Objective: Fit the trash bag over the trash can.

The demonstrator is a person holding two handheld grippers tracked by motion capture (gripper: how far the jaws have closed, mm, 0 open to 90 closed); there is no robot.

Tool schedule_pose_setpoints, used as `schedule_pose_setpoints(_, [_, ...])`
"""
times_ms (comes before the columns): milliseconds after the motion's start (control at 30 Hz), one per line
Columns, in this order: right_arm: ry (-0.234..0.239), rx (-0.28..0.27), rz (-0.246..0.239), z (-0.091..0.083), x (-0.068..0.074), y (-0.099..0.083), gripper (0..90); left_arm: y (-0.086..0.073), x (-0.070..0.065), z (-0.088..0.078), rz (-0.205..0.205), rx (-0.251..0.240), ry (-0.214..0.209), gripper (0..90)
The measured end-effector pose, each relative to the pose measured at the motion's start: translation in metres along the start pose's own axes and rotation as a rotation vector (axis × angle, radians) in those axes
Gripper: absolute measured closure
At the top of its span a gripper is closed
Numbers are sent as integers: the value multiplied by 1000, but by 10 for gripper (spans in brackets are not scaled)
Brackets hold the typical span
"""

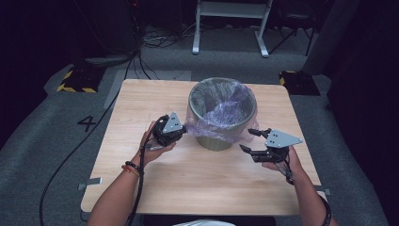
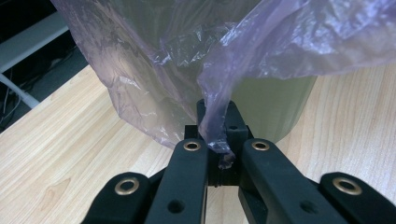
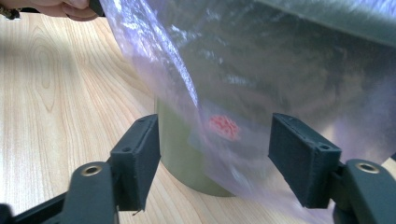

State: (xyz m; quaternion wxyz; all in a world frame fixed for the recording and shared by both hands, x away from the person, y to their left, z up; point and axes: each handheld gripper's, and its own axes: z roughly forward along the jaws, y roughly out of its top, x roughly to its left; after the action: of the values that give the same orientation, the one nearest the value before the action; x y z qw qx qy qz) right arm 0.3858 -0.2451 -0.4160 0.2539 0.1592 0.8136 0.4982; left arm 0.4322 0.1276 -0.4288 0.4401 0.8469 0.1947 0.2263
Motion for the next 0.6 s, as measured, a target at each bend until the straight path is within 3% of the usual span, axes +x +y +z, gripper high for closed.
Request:
schedule_pose_setpoints(67, [-20, -2, -2, 3, 2, 3, 355, 0, 0, 1, 0, 3, 3, 898])
schedule_pose_setpoints(100, [-30, -6, 1, 5, 3, 5, 409, 0, 0, 2, -6, 2, 3, 898])
schedule_pose_setpoints(233, [-47, 9, -12, 14, 7, 9, 739, -2, 1, 5, -4, 7, 6, 898])
schedule_pose_setpoints(300, [-40, 14, -6, 19, 7, 8, 837, -3, 3, 7, -12, 13, 6, 898])
schedule_pose_setpoints(400, [-32, 27, 14, 24, 5, 2, 896, -7, 6, 11, -31, 19, 7, 898])
schedule_pose_setpoints(600, [-22, 60, 100, 32, -8, -17, 900, -15, 13, 18, -63, 37, 20, 898])
